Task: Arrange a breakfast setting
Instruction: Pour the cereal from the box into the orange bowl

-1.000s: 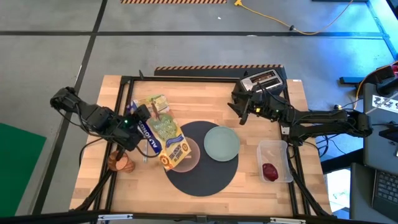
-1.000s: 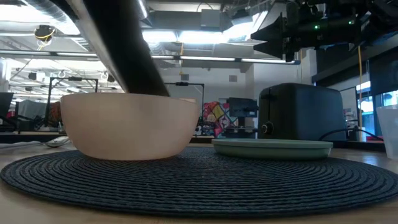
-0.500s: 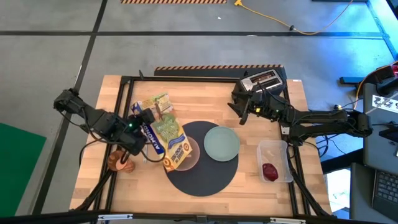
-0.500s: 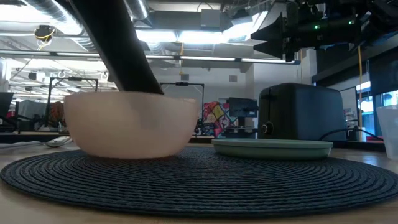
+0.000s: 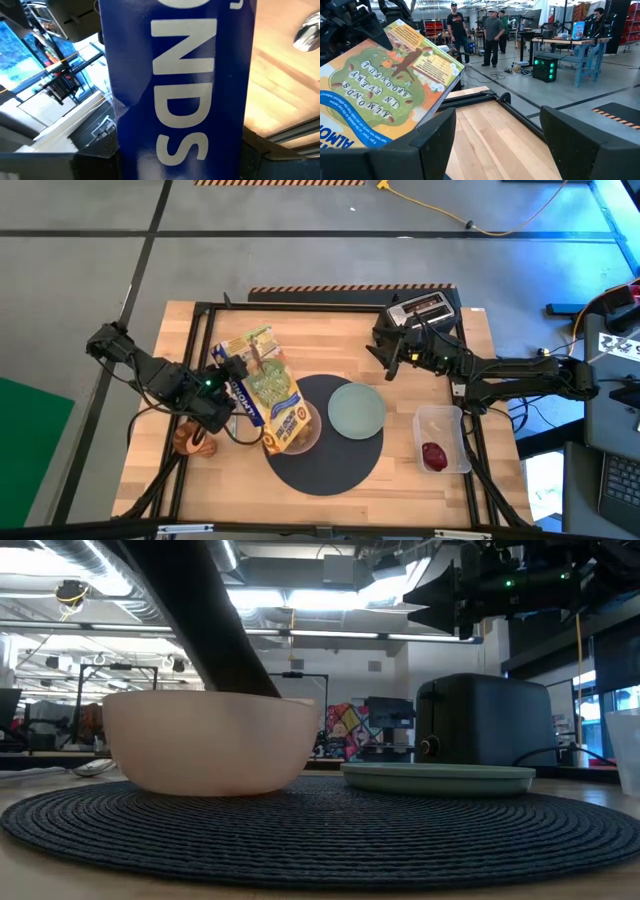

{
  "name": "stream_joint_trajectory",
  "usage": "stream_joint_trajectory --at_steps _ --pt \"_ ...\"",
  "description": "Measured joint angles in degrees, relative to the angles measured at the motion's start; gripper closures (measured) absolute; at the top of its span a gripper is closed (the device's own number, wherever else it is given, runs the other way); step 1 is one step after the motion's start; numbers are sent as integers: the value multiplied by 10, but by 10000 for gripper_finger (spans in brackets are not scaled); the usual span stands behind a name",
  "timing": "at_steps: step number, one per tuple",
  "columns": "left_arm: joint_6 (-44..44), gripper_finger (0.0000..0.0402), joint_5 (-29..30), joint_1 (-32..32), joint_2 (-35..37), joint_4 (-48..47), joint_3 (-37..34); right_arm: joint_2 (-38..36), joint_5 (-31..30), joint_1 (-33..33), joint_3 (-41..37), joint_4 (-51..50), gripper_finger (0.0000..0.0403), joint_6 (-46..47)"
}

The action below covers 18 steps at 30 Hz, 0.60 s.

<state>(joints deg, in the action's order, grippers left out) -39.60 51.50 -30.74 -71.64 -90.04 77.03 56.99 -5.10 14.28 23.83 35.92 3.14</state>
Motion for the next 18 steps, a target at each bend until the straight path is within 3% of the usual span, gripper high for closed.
stream_joint_trajectory --at_steps 18 --pt "29 186 14 -33 0 0 0 0 -1 0 0 4 125 0"
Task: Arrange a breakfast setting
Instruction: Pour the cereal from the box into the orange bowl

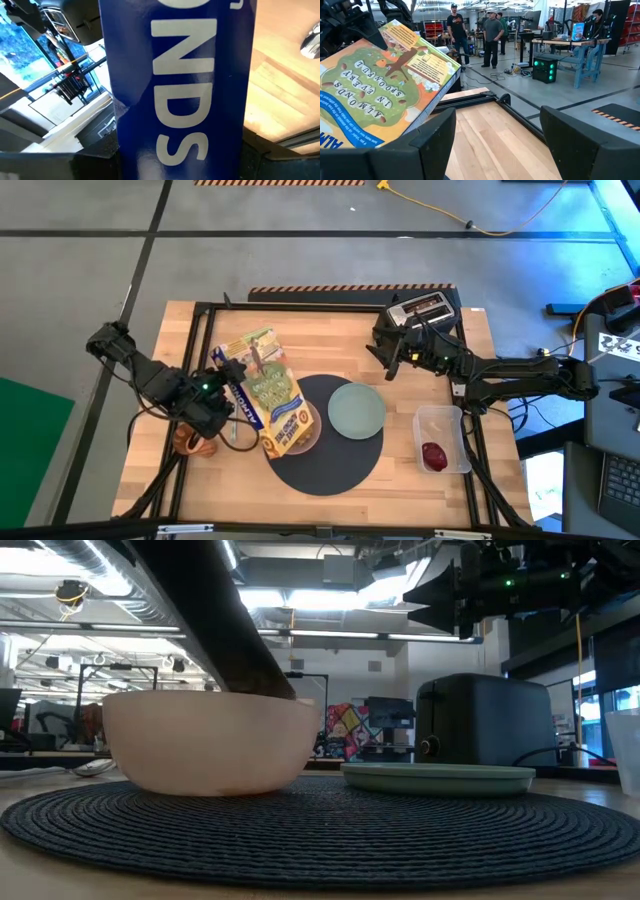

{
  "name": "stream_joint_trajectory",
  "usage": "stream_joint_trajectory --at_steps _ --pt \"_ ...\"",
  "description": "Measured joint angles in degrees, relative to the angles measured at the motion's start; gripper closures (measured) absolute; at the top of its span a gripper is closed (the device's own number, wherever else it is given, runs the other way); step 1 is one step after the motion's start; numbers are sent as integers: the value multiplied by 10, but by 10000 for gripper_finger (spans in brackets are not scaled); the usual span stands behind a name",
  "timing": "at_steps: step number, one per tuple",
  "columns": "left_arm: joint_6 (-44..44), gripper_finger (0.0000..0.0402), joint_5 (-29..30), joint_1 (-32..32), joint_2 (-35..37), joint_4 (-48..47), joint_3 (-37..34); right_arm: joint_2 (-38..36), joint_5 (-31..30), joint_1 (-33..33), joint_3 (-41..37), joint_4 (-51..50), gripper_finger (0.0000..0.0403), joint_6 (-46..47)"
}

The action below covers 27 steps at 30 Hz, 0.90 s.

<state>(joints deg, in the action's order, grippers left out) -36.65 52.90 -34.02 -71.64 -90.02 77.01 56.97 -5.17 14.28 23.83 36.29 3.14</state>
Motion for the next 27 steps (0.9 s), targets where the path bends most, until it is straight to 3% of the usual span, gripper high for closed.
stream_joint_trajectory --at_steps 16,27 --pt "20 186 5 7 14 -1 0 0 2 0 0 -4 125 0" --pt "47 186 -35 7 24 0 0 0 2 0 0 -4 125 0"
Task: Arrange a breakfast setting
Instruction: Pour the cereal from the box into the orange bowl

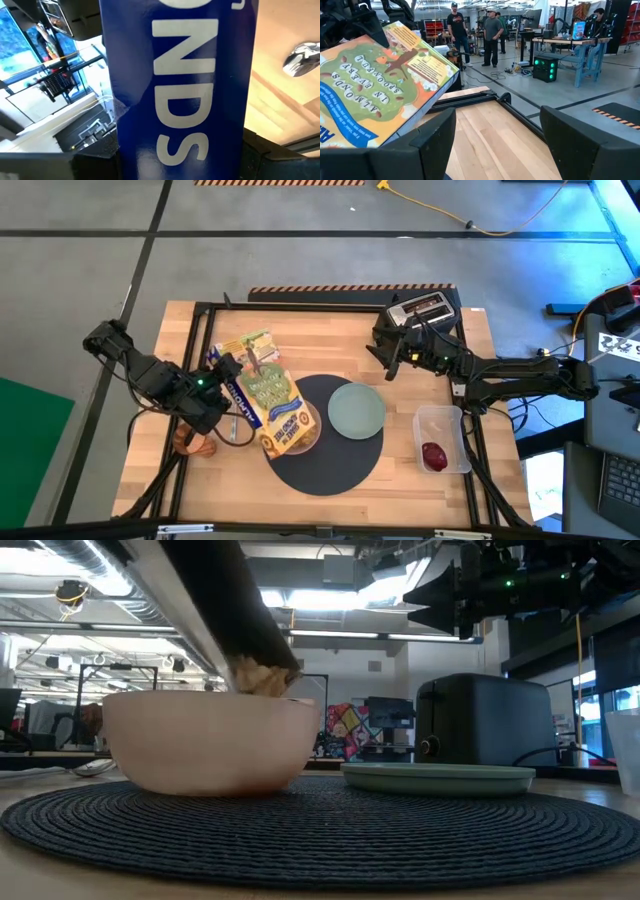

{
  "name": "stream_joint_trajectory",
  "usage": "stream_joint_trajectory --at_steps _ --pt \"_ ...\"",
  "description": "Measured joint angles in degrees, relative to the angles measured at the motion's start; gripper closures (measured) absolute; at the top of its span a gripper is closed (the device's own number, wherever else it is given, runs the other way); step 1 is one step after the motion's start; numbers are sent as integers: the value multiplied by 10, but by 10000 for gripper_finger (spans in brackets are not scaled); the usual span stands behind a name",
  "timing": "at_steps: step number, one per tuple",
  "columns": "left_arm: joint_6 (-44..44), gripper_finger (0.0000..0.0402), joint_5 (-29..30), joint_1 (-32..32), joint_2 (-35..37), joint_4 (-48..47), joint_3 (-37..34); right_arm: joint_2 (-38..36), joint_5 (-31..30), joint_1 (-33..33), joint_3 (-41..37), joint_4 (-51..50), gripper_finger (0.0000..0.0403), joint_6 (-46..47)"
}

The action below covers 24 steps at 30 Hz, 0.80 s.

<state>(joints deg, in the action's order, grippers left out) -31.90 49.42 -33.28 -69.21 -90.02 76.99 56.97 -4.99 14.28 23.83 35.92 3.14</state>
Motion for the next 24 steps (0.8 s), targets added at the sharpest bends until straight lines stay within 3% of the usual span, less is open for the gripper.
stream_joint_trajectory --at_steps 17,24 --pt "-99 186 -10 45 0 0 0 0 15 0 0 1 125 10" --pt "-139 186 27 62 0 1 0 0 10 0 0 2 125 4"
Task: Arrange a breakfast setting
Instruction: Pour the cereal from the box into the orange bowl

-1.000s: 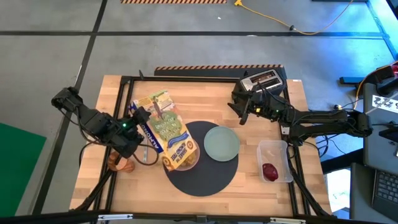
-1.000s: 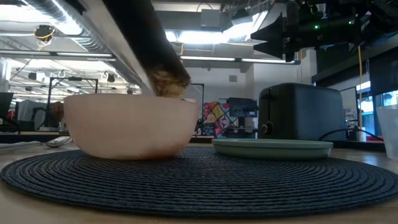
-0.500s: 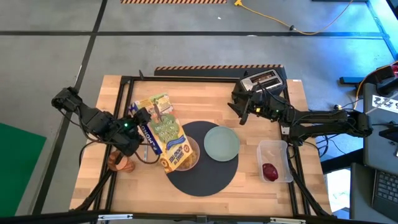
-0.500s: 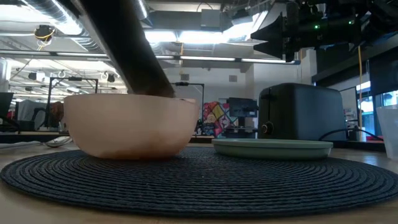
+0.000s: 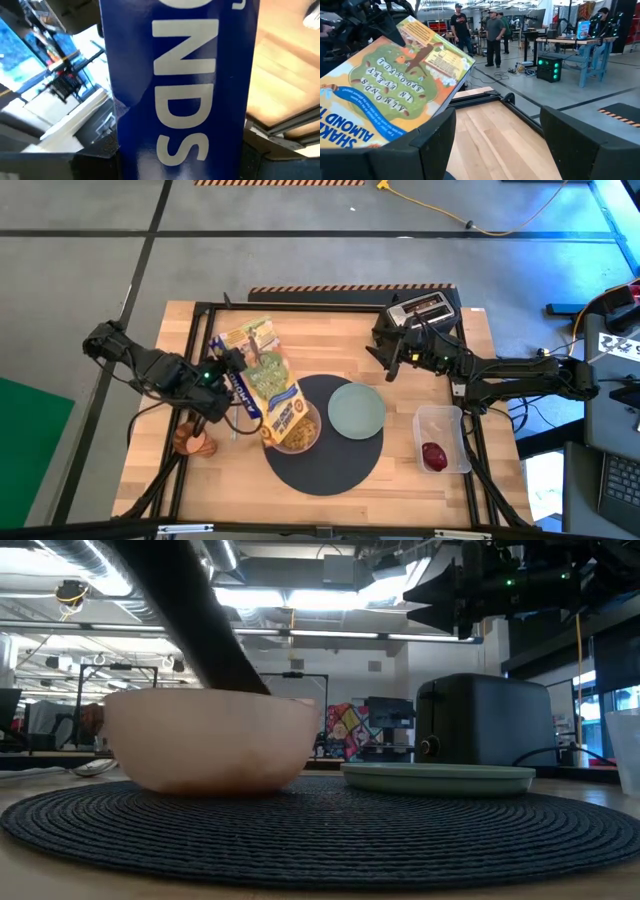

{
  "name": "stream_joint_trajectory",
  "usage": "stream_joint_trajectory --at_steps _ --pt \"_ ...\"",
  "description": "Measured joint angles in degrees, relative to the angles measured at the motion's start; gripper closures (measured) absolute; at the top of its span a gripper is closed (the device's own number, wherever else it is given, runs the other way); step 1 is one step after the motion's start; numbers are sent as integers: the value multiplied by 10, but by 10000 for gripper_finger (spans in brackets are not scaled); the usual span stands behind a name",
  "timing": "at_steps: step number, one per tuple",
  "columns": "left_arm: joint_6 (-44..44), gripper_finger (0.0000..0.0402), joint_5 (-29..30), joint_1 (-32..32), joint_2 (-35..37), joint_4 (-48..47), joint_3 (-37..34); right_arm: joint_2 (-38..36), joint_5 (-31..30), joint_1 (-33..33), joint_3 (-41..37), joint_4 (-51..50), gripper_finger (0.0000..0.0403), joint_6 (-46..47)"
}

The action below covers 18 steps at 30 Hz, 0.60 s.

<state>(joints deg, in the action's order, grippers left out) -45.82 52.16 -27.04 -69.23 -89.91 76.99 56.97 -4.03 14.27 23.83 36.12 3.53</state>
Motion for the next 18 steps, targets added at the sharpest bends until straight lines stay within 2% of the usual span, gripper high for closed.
stream_joint_trajectory --at_steps 12,18 --pt "21 186 -25 3 0 -1 0 0 -10 0 0 0 125 -8" --pt "64 186 -68 3 0 -1 0 0 -9 0 0 -2 125 4"
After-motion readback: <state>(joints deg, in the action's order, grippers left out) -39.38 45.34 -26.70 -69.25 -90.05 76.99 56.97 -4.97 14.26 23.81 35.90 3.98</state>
